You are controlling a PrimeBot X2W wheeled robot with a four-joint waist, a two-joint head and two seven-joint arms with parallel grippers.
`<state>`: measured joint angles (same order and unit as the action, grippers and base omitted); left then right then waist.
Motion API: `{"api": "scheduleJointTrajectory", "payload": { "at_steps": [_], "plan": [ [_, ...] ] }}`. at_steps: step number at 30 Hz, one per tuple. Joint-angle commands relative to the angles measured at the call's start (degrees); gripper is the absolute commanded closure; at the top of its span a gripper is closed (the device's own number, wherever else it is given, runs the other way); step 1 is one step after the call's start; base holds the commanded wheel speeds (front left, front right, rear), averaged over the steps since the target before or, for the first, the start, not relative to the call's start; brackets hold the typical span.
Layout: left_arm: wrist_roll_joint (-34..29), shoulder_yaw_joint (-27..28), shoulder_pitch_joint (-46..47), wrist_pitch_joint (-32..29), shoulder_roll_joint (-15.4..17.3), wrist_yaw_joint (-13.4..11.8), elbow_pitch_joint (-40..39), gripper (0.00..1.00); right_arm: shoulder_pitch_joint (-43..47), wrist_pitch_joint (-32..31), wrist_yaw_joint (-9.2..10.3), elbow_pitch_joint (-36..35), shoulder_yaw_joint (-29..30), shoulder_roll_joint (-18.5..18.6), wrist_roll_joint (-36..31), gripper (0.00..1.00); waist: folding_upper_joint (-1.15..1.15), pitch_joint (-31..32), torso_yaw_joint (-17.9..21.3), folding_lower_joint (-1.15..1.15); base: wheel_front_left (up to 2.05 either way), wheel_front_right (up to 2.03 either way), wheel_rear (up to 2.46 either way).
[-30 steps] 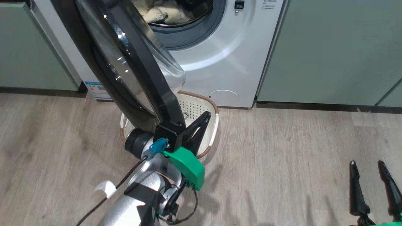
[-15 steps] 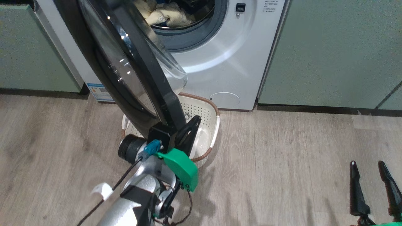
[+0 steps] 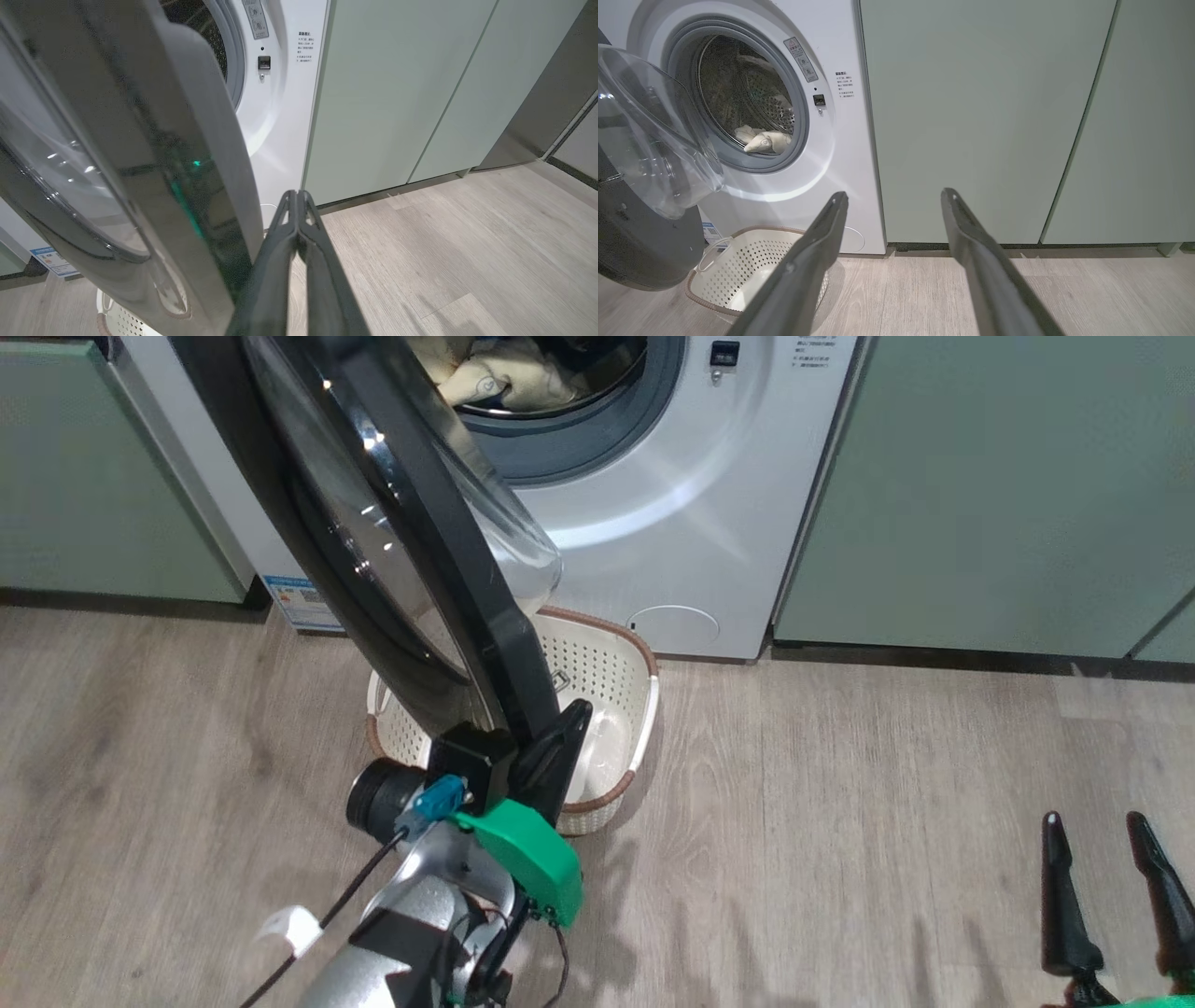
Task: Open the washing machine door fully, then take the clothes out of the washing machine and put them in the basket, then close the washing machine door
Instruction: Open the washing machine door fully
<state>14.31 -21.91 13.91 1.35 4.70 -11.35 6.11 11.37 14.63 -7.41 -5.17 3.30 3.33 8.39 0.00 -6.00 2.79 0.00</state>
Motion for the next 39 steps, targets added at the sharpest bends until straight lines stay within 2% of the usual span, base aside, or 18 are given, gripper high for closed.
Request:
{"api": "scheduleJointTrajectory", "payload": {
  "at_steps": [1,20,39],
  "plan": [
    [0.2,2.9,1.9,0.7,1.2,-0.6,-2.5,1.00,-1.7,0.4,-0.08,-2.0,-0.9,0.9,-0.6,0.00,0.00,-0.2,0.0,0.00,0.00,0.00,0.00],
    [0.8,4.1,0.4,3.5,2.1,-2.3,-4.5,1.00,-2.1,0.4,-0.08,-2.0,-0.5,0.5,-0.3,0.00,0.00,-1.0,-1.6,0.00,0.00,0.00,0.00],
    [-0.1,2.8,-3.6,4.1,2.7,-4.3,-10.6,1.00,-2.0,0.4,-0.08,-1.9,-0.3,1.1,-0.4,0.00,0.00,-1.0,-6.8,0.00,0.00,0.00,0.00]
  ]
}}
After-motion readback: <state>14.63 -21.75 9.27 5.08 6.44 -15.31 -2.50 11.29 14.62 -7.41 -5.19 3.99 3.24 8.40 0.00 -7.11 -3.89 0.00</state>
